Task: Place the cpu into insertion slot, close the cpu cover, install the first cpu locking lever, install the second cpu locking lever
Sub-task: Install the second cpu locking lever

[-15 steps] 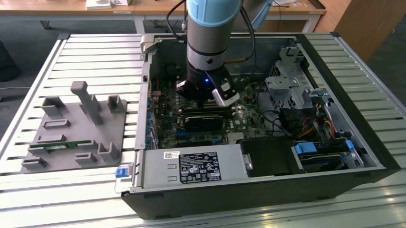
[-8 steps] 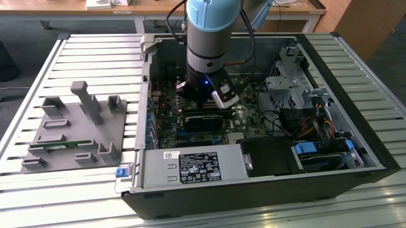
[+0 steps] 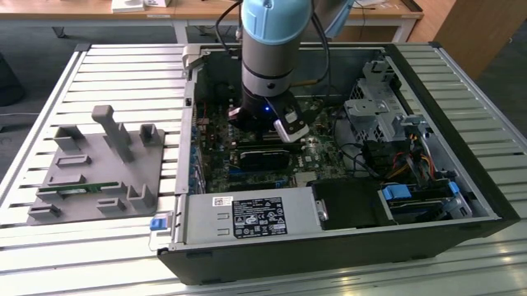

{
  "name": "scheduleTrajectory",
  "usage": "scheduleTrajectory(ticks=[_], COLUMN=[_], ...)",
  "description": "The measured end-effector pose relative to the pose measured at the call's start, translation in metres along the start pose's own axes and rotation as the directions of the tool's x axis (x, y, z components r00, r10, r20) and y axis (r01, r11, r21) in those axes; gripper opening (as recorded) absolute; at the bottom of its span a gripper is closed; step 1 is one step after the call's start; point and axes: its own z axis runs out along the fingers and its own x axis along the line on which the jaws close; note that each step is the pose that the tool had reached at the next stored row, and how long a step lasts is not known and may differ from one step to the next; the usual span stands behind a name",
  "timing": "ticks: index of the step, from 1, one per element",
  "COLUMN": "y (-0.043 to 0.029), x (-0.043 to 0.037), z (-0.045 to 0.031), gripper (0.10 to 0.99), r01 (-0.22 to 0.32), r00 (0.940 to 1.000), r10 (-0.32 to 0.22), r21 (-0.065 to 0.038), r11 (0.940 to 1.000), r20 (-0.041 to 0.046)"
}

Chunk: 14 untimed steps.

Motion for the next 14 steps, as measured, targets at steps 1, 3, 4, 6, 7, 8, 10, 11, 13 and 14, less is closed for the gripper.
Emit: scheduleTrajectory(ticks=[1,3,4,6,7,8,10,11,13,14], y=[-0.0004,-0.0008,-0.001,-0.0012,-0.0014,-0.0015,-0.002,-0.0022,-0.0025,-0.0026], x=[0.0006,0.0022,0.0031,0.0044,0.0049,0.0054,0.0063,0.0067,0.0075,0.008], z=[0.0004,0.0012,0.0016,0.0026,0.0033,0.0042,0.0063,0.0072,0.0088,0.0096], gripper=[0.106,0.106,0.106,0.106,0.106,0.106,0.106,0.106,0.106,0.106], r01=[0.0,0.0,0.0,0.0,0.0,0.0,0.0,0.0,0.0,0.0], r00=[1.0,1.0,1.0,1.0,1.0,1.0,1.0,1.0,1.0,1.0], r10=[0.0,0.0,0.0,0.0,0.0,0.0,0.0,0.0,0.0,0.0], r21=[-0.002,-0.008,-0.01,-0.016,-0.019,-0.022,-0.028,-0.031,-0.039,-0.042], r11=[1.0,1.0,0.9999,0.9999,0.9998,0.9997,0.9996,0.9995,0.9992,0.9991], r20=[0.0,0.0,0.0,0.0,0.0001,0.0,0.0001,0.0,0.0,0.0001])
